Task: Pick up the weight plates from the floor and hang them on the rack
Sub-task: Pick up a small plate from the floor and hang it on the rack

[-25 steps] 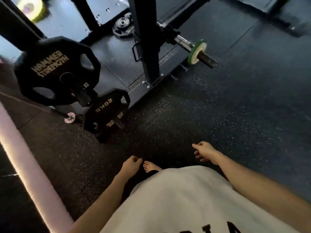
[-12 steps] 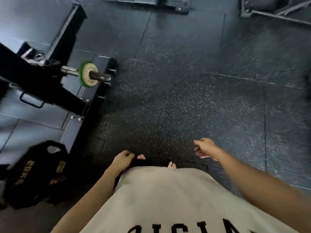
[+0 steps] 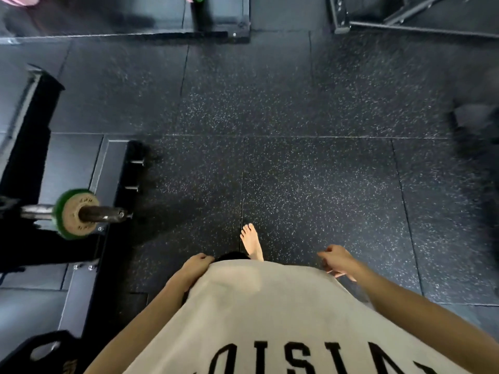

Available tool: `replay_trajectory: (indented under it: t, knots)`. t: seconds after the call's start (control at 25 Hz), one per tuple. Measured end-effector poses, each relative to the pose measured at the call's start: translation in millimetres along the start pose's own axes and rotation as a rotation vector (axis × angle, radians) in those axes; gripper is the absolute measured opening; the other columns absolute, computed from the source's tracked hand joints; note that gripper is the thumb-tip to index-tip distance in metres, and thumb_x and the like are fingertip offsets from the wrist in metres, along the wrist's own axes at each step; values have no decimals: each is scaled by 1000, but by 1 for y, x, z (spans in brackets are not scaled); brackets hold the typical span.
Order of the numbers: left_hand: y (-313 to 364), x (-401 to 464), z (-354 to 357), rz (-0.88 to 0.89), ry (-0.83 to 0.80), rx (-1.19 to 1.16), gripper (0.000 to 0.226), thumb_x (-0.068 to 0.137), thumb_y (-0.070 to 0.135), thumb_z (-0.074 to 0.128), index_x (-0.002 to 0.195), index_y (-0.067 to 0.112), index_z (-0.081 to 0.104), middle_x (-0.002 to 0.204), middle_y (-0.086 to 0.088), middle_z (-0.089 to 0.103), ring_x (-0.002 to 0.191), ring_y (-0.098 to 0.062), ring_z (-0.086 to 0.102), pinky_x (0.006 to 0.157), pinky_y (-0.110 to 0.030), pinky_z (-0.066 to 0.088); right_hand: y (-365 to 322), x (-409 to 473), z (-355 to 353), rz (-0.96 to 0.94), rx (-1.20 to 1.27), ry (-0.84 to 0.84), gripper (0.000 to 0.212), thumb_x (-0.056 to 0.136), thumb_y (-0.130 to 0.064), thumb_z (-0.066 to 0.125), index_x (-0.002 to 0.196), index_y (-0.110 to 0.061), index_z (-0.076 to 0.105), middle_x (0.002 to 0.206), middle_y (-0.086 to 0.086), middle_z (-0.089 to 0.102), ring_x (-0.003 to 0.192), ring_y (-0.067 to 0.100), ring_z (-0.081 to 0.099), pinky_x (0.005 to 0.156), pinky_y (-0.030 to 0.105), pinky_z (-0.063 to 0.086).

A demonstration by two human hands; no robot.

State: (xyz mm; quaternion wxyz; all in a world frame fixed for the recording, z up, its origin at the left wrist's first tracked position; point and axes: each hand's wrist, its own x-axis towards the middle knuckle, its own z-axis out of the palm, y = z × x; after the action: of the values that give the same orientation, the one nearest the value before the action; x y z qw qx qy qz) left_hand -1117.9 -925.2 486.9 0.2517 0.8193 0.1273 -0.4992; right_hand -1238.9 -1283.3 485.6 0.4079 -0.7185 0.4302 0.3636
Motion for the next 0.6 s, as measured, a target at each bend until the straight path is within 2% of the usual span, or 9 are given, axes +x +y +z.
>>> replay_trajectory:
  t: [0.12,0.24,0.36,0.48,0.6]
  knots:
    - [65,34,-51,43,26,41,19,100,33,50,109,19,59,100,-3,63,88,-19,61,79,-34,53,-56,29,-39,-33,38,95,22,94,-30,58,79,-14,56,74,6,58,67,22,54,63,31,46]
    - [136,67,-96,59,62,67,19,101,31,48,107,17,58,85,-5,61,71,-18,56,61,-27,44,-118,57,-77,-53,93,135,23,93,-29,60,73,-18,54,71,3,55,65,21,51,65,32,43]
    - [198,99,-130,66,33,26,19,101,29,48,109,15,58,88,-7,61,75,-19,56,62,-28,44,-169,95,-112,-22,103,90,20,92,-26,59,77,-14,56,76,6,57,68,21,51,66,32,42]
    - [246,132,-150,33,-6,-6,20,102,30,48,111,16,57,96,-9,62,81,-20,58,70,-31,48,-222,140,-152,-21,-5,43,19,92,-25,59,79,-11,56,83,8,59,74,22,53,61,31,37]
    - [290,163,-175,-25,85,-49,20,100,29,51,107,13,60,101,-11,63,86,-23,60,80,-37,52,-294,186,-209,-54,-129,27,21,92,-27,60,78,-13,54,83,6,56,78,23,53,62,31,37]
